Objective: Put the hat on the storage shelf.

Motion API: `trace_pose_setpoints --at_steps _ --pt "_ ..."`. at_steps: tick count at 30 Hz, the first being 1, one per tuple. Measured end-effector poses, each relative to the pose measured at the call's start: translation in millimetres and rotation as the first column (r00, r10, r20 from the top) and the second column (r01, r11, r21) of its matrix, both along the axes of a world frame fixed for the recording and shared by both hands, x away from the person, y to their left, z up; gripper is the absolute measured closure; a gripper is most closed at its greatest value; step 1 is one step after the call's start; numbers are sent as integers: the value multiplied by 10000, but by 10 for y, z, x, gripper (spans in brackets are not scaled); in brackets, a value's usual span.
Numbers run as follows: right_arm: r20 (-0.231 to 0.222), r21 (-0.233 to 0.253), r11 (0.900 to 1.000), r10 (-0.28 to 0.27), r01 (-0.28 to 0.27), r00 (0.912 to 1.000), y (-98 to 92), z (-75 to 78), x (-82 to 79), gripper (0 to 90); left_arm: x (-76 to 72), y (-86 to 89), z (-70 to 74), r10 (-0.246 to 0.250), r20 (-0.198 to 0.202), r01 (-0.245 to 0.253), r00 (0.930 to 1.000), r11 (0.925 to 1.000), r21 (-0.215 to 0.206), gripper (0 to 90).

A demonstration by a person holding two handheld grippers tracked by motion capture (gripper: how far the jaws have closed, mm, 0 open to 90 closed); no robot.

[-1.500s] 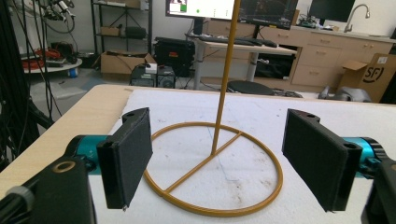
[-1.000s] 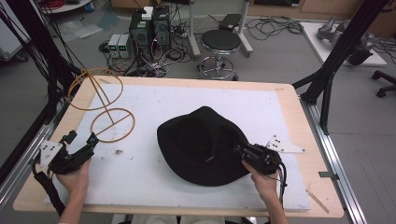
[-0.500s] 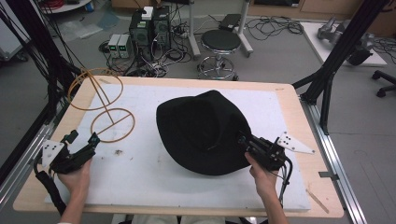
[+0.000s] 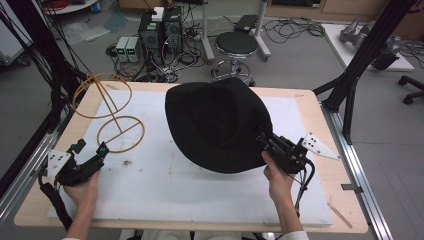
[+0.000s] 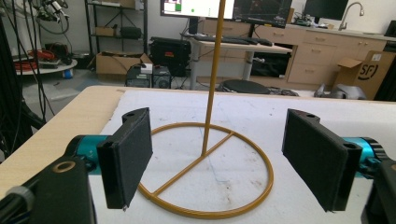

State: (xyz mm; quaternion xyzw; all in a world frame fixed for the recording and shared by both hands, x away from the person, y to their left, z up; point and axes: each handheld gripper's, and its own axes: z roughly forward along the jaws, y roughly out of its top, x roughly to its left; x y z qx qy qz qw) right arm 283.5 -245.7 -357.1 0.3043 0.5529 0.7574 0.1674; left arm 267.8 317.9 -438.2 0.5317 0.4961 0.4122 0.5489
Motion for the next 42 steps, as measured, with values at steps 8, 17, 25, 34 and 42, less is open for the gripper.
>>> trace_pose_setpoints --at_steps 8,17,25,34,42 --pt "191 313 9991 -302 296 9994 136 171 56 880 -2 -14 -8 -78 -32 77 10000 9999 -86 245" --pt "205 552 9984 -129 118 9997 361 301 174 881 -5 -24 -6 -129 -29 129 9999 9999 -51 245" --pt "332 728 9973 -95 71 9994 621 429 296 880 -3 -43 -9 -230 -16 230 9997 9997 -53 246" --pt "262 881 9960 -160 137 9995 818 474 403 881 -12 -23 -9 -159 9 159 9999 9998 -123 246" --pt "305 1027 9947 -117 85 9995 1009 613 503 880 -13 -33 -8 -216 18 216 9998 9998 -57 247"
